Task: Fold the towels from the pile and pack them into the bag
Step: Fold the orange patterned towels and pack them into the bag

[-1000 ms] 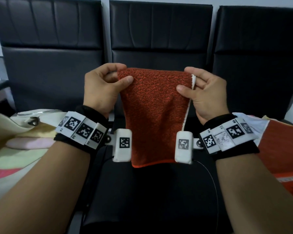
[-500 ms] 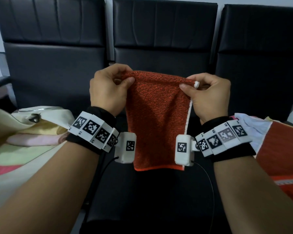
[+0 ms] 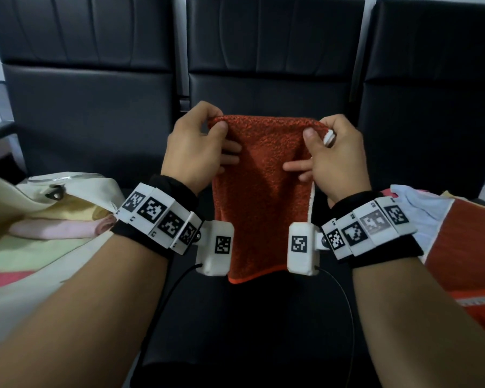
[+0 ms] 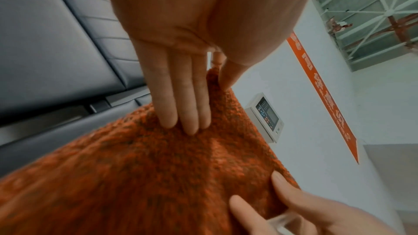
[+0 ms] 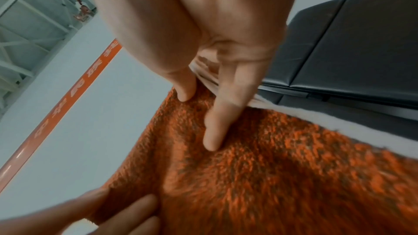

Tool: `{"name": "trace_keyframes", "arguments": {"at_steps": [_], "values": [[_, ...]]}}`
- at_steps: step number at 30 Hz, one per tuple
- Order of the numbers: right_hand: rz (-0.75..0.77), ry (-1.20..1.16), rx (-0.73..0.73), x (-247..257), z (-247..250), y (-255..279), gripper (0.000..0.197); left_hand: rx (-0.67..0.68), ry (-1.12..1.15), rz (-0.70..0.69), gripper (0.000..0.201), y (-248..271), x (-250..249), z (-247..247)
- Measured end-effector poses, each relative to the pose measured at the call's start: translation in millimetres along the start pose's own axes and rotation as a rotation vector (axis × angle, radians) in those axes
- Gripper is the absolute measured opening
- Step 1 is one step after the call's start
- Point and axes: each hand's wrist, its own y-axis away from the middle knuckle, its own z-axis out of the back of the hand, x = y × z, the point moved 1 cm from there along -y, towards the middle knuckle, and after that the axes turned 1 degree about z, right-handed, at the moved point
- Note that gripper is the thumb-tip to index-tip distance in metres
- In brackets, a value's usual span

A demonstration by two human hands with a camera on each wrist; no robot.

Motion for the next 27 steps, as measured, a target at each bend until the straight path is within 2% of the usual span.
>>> {"name": "trace_keyframes", "arguments": {"at_steps": [3, 7, 9, 13, 16, 18, 21, 27], "values": [[0.016, -0.043, 0.039, -6.2, -2.6, -1.9, 0.01, 0.07, 0.121, 0.006, 0.016, -2.7, 6.6, -3.0], [0.155, -0.034, 0.008, -7.3, -6.3, -1.1, 0.014, 0.123, 0.243, -0.182, 0.014, -9.0, 15.6, -5.6], [0.182, -0.103, 0.001, -5.2, -7.9, 0.7, 0.016, 0.154, 0.313, -0.22, 0.014, -6.9, 15.8, -7.9], [0.147, -0.112, 0.001, -6.3, -5.9, 3.5, 0.016, 0.166, 0.406, -0.134, 0.011, -4.5, 21.7, -11.1], [0.036, -0.047, -0.049, -17.9, -2.5, 2.4, 0.022, 0.138, 0.326, 0.02, 0.018, 0.1, 27.9, -13.2], [-0.03, 0.027, -0.065, -24.2, -0.6, 3.1, 0.016, 0.121, 0.253, 0.085, 0.024, 4.2, 32.2, -14.2], [-0.072, 0.117, -0.069, -29.5, 3.7, 5.8, 0.015, 0.086, 0.08, 0.09, 0.024, 10.4, 42.0, -13.6], [-0.056, 0.208, -0.063, -31.5, 16.1, 14.9, 0.018, 0.025, -0.042, 0.004, 0.013, 25.4, 46.6, -6.7]]}}
